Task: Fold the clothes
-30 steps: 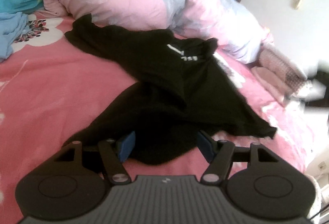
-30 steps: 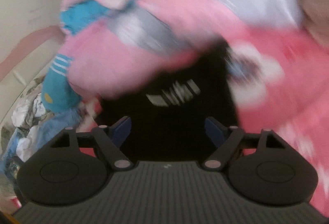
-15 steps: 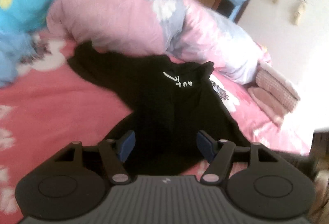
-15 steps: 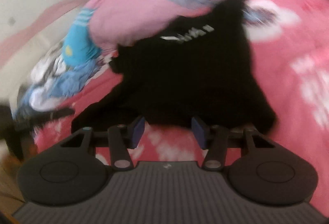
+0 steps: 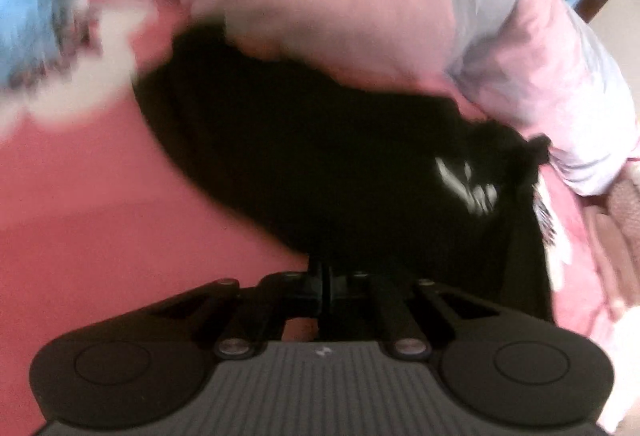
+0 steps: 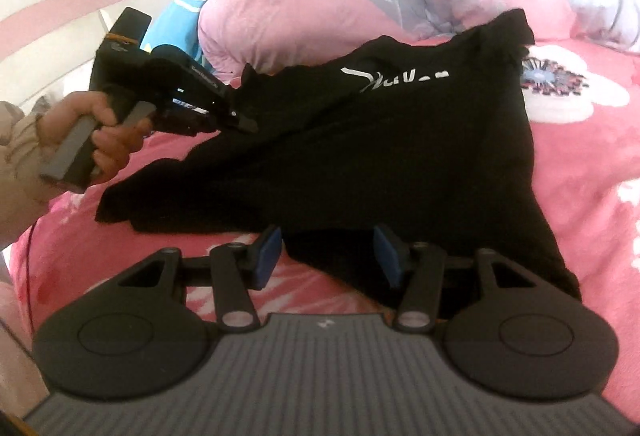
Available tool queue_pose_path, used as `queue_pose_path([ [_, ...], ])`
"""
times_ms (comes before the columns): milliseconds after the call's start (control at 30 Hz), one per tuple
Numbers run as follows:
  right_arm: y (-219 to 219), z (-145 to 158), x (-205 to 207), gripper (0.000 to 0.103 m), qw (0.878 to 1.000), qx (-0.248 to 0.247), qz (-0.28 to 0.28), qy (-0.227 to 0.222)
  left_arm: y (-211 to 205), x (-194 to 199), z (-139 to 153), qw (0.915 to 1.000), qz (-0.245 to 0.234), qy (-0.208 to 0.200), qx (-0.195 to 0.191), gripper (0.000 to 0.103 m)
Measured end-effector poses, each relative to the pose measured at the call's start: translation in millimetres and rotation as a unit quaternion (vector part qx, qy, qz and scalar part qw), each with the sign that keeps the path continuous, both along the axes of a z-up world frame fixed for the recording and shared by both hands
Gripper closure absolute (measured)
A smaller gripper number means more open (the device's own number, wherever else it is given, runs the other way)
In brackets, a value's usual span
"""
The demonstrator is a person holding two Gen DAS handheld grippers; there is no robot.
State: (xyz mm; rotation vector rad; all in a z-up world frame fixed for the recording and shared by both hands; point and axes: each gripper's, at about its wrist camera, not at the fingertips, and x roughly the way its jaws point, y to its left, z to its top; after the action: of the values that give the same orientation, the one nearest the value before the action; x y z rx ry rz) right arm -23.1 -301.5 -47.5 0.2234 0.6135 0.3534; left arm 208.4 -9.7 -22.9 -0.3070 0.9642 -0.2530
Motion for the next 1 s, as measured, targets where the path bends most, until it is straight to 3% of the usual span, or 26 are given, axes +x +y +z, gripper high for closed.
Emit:
queue_pose_path([
  [167,-12,-3,-1,0.052,0.999,0.038,-0.002,0.013,28,46,20,0.9964,0.048,-0.054,0.044,0.1],
  [333,-10,-5,-1,0.052,0.999,0.038,-0.003,0.014,41,81,-5,0.9939,0.074,-0.045,0.068,0.096],
  [467,-10,-6,0,0.052,0.999,0.039,-0.004,0.014,42,79,-23,0.993,0.069,-0.058,0.076,0.089],
  [533,-10,-6,0,0.052,0.999,0.041,-0.004,0.014,45,73,-17,0.9942,0.062,-0.054,0.069,0.071],
  [567,-11,-6,0,0.051,0.999,0.043,-0.004,0.014,47,69,-12,0.9953,0.06,-0.047,0.06,0.046],
  [600,-11,-6,0,0.051,0.999,0.045,-0.005,0.014,51,64,-7,0.9959,0.06,-0.043,0.054,0.029],
  [733,-13,-7,0,0.051,0.998,0.054,-0.007,0.015,64,26,27,0.9943,0.069,-0.056,0.059,0.022],
  [867,-15,-7,-1,0.051,0.998,0.063,-0.011,0.014,87,-27,52,0.9972,0.056,-0.044,0.021,0.02],
  [1000,-17,-8,-2,0.051,0.997,0.073,-0.014,0.012,98,-90,53,0.9991,0.018,-0.038,-0.011,0.02],
])
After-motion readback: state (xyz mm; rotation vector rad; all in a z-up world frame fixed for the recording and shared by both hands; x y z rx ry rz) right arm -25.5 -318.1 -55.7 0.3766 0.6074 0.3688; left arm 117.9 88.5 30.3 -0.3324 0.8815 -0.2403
